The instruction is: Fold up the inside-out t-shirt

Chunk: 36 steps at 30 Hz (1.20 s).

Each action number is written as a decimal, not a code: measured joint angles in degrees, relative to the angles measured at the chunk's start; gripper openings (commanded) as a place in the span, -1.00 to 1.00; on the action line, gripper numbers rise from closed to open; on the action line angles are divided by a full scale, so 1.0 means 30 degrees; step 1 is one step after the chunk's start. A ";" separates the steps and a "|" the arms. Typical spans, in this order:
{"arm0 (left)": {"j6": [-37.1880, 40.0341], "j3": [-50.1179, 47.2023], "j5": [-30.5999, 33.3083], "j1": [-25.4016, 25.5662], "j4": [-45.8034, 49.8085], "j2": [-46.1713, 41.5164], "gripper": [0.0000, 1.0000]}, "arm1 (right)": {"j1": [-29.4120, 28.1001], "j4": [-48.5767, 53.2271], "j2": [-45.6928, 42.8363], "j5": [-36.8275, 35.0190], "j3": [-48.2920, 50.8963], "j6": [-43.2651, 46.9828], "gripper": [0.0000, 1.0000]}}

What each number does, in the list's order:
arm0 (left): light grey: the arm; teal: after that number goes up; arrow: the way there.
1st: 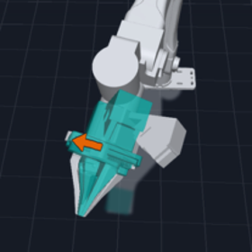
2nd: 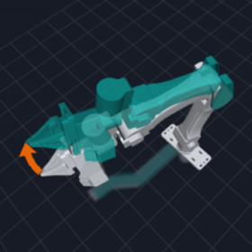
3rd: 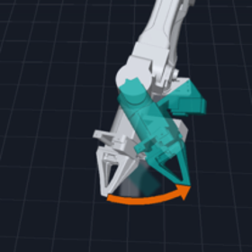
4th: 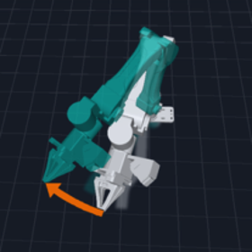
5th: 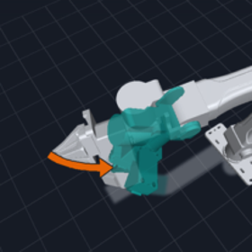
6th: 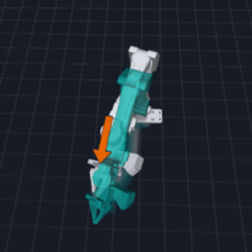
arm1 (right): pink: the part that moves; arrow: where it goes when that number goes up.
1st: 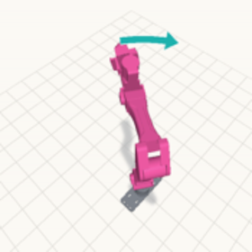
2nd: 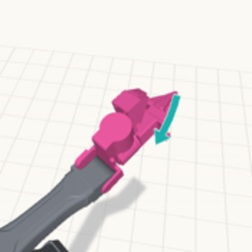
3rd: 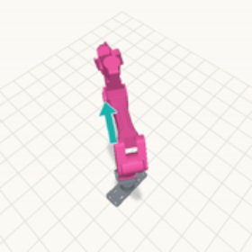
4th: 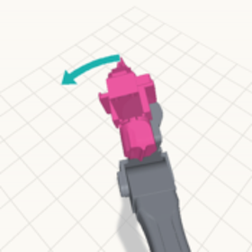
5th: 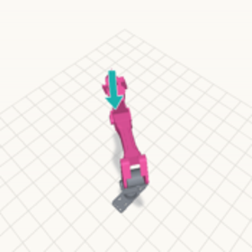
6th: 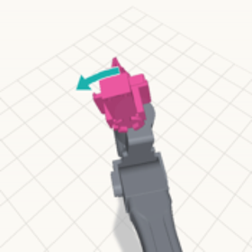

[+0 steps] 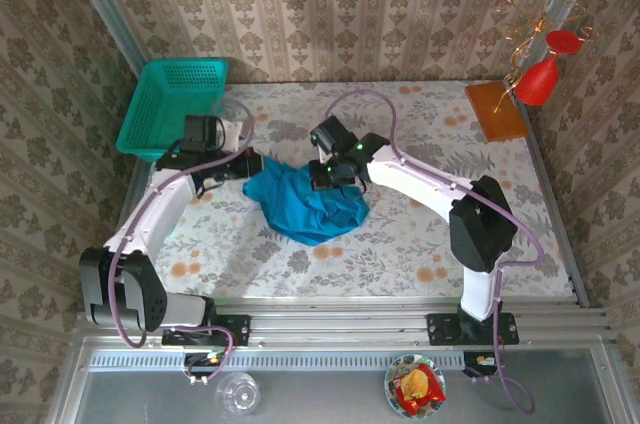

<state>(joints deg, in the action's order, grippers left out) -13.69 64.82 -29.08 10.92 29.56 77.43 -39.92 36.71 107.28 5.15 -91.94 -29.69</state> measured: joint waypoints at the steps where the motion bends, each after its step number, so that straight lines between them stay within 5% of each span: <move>1: 0.0015 0.1078 0.0000 -0.0226 0.0211 0.0000 -1.00 | 0.0386 0.0313 -0.0073 -0.0248 -0.0743 0.0255 -1.00; 8: 0.0291 0.7227 0.0000 -0.2229 0.0576 -0.0707 -1.00 | 0.3767 0.1559 -0.3891 -0.2164 -0.3351 0.1705 -1.00; 14: 0.0277 0.4371 -0.0831 -0.2812 0.0240 -0.3796 -0.98 | 0.6739 0.1151 -1.0120 -0.2645 0.0969 0.1953 -1.00; 15: 0.0240 0.3191 -0.1435 -0.2798 -0.0131 -0.4342 -0.83 | 0.7300 0.1144 -1.0775 -0.2579 0.2113 0.1902 -0.97; 19: 0.0007 -0.2324 -0.4656 -0.0889 -0.1647 -0.5136 -0.38 | 0.8786 0.1916 -1.0746 -0.2703 0.5872 0.1574 -0.23; 23: 0.0299 -0.4612 -0.4845 0.1858 -0.0947 -0.3723 -0.20 | 0.9071 0.2586 -0.9617 -0.2863 0.8051 0.1282 -0.08; 26: 0.0699 -0.4612 -0.4022 0.2368 -0.0517 -0.3373 -0.17 | 0.8590 0.2754 -0.9602 -0.2688 0.8276 0.1173 -0.06; 36: 0.2790 0.0415 -0.0663 0.4036 -0.0044 0.2856 -0.15 | 0.6054 0.2098 -0.9267 -0.2521 1.0331 0.0007 -0.03</move>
<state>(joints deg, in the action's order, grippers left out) -5.32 66.06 -31.07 23.03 29.43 86.00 -21.76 43.00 79.48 -2.42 -60.95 -29.67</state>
